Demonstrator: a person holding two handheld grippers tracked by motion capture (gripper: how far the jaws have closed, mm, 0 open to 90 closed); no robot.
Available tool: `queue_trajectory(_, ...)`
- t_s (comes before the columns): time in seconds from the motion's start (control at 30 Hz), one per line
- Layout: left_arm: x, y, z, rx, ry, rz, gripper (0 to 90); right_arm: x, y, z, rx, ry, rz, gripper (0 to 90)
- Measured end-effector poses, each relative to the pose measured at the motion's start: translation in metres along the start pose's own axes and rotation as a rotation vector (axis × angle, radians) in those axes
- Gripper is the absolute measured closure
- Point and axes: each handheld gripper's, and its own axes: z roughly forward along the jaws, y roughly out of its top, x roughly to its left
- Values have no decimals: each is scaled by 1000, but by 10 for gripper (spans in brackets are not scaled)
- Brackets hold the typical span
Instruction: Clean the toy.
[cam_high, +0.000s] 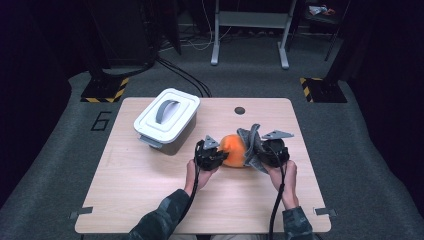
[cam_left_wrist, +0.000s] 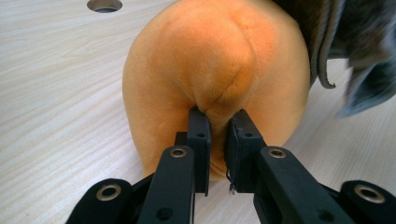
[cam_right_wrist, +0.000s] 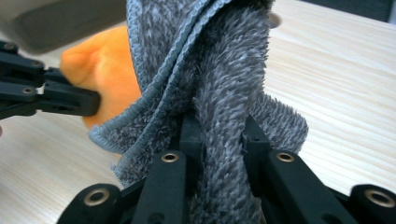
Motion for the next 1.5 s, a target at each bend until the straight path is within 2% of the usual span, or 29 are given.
queue_trajectory(0.1, 0, -1, -1, -1, -2, 8, 794, 7, 0, 14, 37, -10, -12, 757)
queue_trajectory(0.2, 1, 0, -1, -3, -1, 20, 760, 7, -2, 20, 37, -12, 0, 758)
queue_trajectory(0.27, 0, 2, -3, -8, 6, 34, 689, 5, -2, 20, 43, -9, -1, 758)
queue_trajectory(0.3, -1, 2, -3, -11, 12, 37, 624, 3, -2, 20, 44, -13, -10, 758)
queue_trajectory(0.37, -1, 3, -5, -1, 23, 53, 545, 3, -2, 20, 58, -23, 0, 758)
queue_trajectory(0.4, -1, 3, -4, 6, 37, 67, 500, 2, -2, 22, 44, -19, -5, 758)
queue_trajectory(0.5, -1, 2, 0, 9, 49, 65, 411, 1, -2, 22, 46, -18, -1, 758)
queue_trajectory(0.6, -1, 2, 5, 13, 30, 87, 461, 0, -3, 23, 45, -18, 2, 758)
queue_trajectory(0.73, -4, 1, 8, 8, 29, 111, 639, 0, -3, 24, 42, -25, 9, 758)
queue_trajectory(0.8, -4, 1, 8, 4, 36, 106, 728, 0, -2, 23, 40, -25, 6, 757)
queue_trajectory(0.9, -4, 2, 5, -3, 30, 81, 791, 1, 0, 17, 9, -33, -4, 757)
queue_trajectory(0.97, -5, 3, 3, -6, 25, 61, 802, 3, 2, 11, -9, -38, -16, 757)
queue_trajectory(1.03, -3, 6, -2, -9, -4, 29, 811, 7, 6, 5, -29, -34, -30, 756)
queue_trajectory(1.17, -7, 10, -5, -8, -32, 16, 813, 24, 15, -4, -62, -10, -78, 756)
queue_trajectory(1.3, -5, 8, -4, -3, -38, 2, 812, 38, 19, 2, -59, -15, -117, 755)
queue_trajectory(1.4, -2, 7, -1, 2, -32, -2, 812, 37, 17, 11, -37, -32, -123, 757)
queue_trajectory(1.5, 0, 6, 0, 3, -26, -1, 811, 26, 12, 16, -25, -31, -76, 757)
